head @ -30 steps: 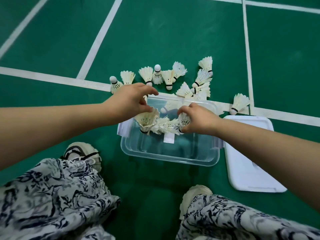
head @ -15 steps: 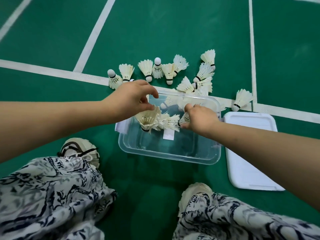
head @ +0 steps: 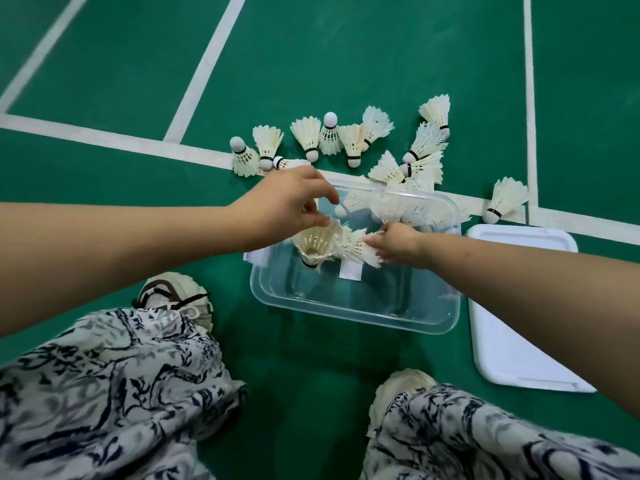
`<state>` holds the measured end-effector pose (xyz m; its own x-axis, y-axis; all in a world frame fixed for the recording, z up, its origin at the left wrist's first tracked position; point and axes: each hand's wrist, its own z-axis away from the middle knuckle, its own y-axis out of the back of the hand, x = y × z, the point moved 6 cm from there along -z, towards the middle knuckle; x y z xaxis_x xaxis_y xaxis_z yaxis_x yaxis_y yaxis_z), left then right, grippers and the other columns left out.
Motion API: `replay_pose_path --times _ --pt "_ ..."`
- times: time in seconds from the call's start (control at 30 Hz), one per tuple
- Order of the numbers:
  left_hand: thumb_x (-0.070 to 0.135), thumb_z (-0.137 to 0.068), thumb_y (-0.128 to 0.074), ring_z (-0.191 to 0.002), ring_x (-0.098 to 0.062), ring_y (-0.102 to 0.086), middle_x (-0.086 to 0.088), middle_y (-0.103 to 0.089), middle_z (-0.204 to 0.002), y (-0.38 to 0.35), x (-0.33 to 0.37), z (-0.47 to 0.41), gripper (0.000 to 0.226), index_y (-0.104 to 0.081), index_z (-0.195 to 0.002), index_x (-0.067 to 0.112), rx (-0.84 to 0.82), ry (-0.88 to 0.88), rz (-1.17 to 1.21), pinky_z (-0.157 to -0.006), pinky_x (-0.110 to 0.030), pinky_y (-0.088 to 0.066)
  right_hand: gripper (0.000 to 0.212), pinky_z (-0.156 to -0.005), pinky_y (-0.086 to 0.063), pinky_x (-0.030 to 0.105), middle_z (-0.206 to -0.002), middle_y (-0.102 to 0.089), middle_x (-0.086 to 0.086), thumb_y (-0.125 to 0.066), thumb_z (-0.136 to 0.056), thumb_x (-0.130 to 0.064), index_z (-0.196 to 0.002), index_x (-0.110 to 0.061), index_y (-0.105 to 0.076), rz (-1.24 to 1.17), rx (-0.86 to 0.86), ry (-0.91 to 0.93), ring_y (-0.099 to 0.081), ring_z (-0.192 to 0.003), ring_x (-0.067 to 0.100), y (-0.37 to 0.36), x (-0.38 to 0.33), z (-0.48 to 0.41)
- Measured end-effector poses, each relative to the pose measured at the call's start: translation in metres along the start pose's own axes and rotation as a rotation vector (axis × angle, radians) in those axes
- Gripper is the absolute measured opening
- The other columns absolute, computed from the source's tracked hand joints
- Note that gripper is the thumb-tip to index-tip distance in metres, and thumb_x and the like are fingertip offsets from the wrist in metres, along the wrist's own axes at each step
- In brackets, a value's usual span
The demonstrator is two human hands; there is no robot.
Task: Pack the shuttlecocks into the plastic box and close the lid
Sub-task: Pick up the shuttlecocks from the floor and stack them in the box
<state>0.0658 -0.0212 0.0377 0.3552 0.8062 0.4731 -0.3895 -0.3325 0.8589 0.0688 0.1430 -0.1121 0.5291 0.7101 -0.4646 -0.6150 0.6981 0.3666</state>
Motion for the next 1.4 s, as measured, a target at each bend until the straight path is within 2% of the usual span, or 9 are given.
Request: replay_pose_path --times 0.07,0.33,0.5,0.7,0.93,1.1,1.17,1.27,1.4 --pt "0.023 -0.081 -0.066 -0.071 -0.006 -0.053 -0.001 -0.057 -0.111 -0.001 0.001 -0.001 0.026 -0.063 -0.106 0.017 -0.004 -0.004 -0.018 -0.07 -0.014 -0.034 0.023 -0.061 -0.044 0.022 -0.076 -0.051 0.005 -0.049 -0.095 -0.029 -0.089 -0.008 -0.054 -0.109 -0.018 -0.038 -0.049 -0.065 0.014 -0.001 -0.001 -0.004" --pt "0.022 -0.081 -0.066 -0.071 -0.006 -0.053 -0.001 -0.056 -0.109 -0.004 0.001 -0.005 0.03 -0.061 -0.11 0.017 0.022 -0.004 0.006 -0.07 -0.017 -0.034 0.04 -0.085 -0.046 0.037 -0.126 -0.054 0.014 -0.051 -0.092 -0.033 -0.124 -0.009 -0.046 -0.16 -0.054 -0.019 -0.051 -0.111 0.024 -0.008 0.001 0.0" --pt "0.023 -0.08 -0.067 -0.069 -0.007 -0.054 0.0 -0.056 -0.107 -0.003 0.004 -0.011 0.029 -0.061 -0.108 0.017 0.052 -0.008 0.026 -0.074 -0.02 -0.039 0.053 -0.088 -0.045 0.035 -0.126 -0.053 0.013 -0.054 -0.09 -0.03 -0.135 -0.009 -0.036 0.025 0.205 0.135 -0.054 -0.106 0.026 0.014 -0.013 0.022" --pt "0.025 -0.081 -0.066 -0.073 -0.007 -0.053 0.006 -0.05 -0.101 -0.002 0.016 -0.018 0.031 -0.059 -0.111 0.019 0.068 -0.002 0.001 -0.075 -0.024 -0.04 0.074 -0.1 -0.044 0.036 -0.142 -0.037 0.003 -0.072 -0.076 -0.02 -0.138 -0.026 -0.031 -0.142 0.109 0.497 -0.042 -0.124 0.018 0.018 -0.046 0.07" --pt "0.019 -0.082 -0.064 -0.077 -0.01 -0.051 0.005 -0.047 -0.094 -0.001 0.041 -0.024 0.026 -0.058 -0.106 0.015 0.091 -0.037 -0.029 -0.071 -0.021 -0.033 0.096 -0.094 -0.045 0.028 -0.125 -0.039 -0.004 -0.08 -0.066 -0.023 -0.141 -0.028 -0.02 -0.079 0.161 0.7 -0.046 -0.114 0.011 0.019 -0.055 0.109" --pt "0.014 -0.081 -0.061 -0.079 -0.02 -0.057 -0.005 -0.053 -0.093 0.0 0.052 -0.029 0.019 -0.059 -0.1 0.011 0.131 -0.045 -0.054 -0.069 -0.025 -0.033 0.113 -0.091 -0.04 0.021 -0.137 -0.043 0.003 -0.084 -0.061 -0.032 -0.146 -0.02 -0.011 -0.013 0.284 0.718 -0.046 -0.107 0.007 0.026 -0.061 0.126" --pt "0.012 -0.08 -0.059 -0.081 -0.022 -0.056 -0.007 -0.055 -0.092 0.001 0.055 -0.032 0.018 -0.059 -0.098 0.01 0.153 -0.043 -0.067 -0.07 -0.026 -0.033 0.112 -0.084 -0.037 0.015 -0.139 -0.045 0.001 -0.083 -0.063 -0.029 -0.146 -0.019 -0.01 -0.001 0.318 0.722 -0.048 -0.105 0.005 0.03 -0.065 0.134" --pt "0.01 -0.079 -0.057 -0.081 -0.023 -0.054 -0.01 -0.057 -0.093 0.002 0.058 -0.035 0.016 -0.058 -0.095 0.009 0.186 -0.033 -0.069 -0.068 -0.023 -0.029 0.106 -0.082 -0.044 0.024 -0.137 -0.049 -0.001 -0.081 -0.066 -0.026 -0.146 -0.022 -0.01 0.056 0.397 0.699 -0.056 -0.108 0.017 0.036 -0.067 0.139" --pt "0.014 -0.083 -0.054 -0.084 -0.027 -0.054 -0.014 -0.058 -0.096 0.002 0.062 -0.035 0.018 -0.058 -0.098 0.006 0.206 -0.052 -0.057 -0.073 -0.029 -0.033 0.096 -0.073 -0.045 0.027 -0.124 -0.054 -0.002 -0.075 -0.068 -0.02 -0.144 -0.026 -0.016 0.086 0.452 0.676 -0.056 -0.091 0.019 0.039 -0.064 0.137"
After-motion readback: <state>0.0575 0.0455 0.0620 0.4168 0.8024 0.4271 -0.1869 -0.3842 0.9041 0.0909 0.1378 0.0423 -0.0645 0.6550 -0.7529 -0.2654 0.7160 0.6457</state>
